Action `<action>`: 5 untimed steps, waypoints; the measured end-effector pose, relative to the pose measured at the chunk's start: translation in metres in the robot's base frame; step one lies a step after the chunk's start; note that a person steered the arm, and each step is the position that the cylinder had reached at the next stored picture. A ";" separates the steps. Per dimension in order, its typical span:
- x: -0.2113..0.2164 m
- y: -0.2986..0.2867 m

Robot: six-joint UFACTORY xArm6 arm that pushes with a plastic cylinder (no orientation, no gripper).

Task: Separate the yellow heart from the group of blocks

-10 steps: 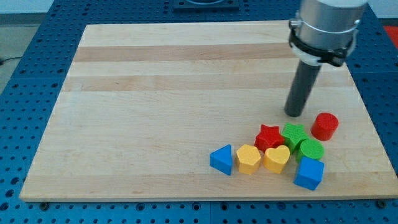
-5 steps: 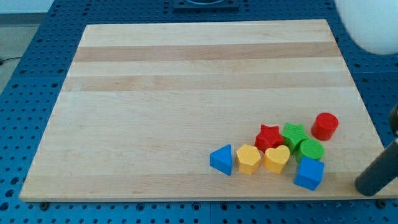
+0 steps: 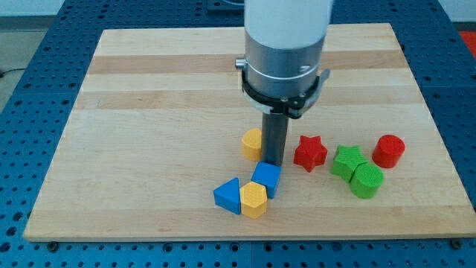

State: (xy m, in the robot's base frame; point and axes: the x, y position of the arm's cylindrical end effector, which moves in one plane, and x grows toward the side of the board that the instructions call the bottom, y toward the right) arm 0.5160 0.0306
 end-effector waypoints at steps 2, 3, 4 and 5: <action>-0.094 -0.080; -0.106 -0.088; -0.137 -0.033; -0.117 -0.019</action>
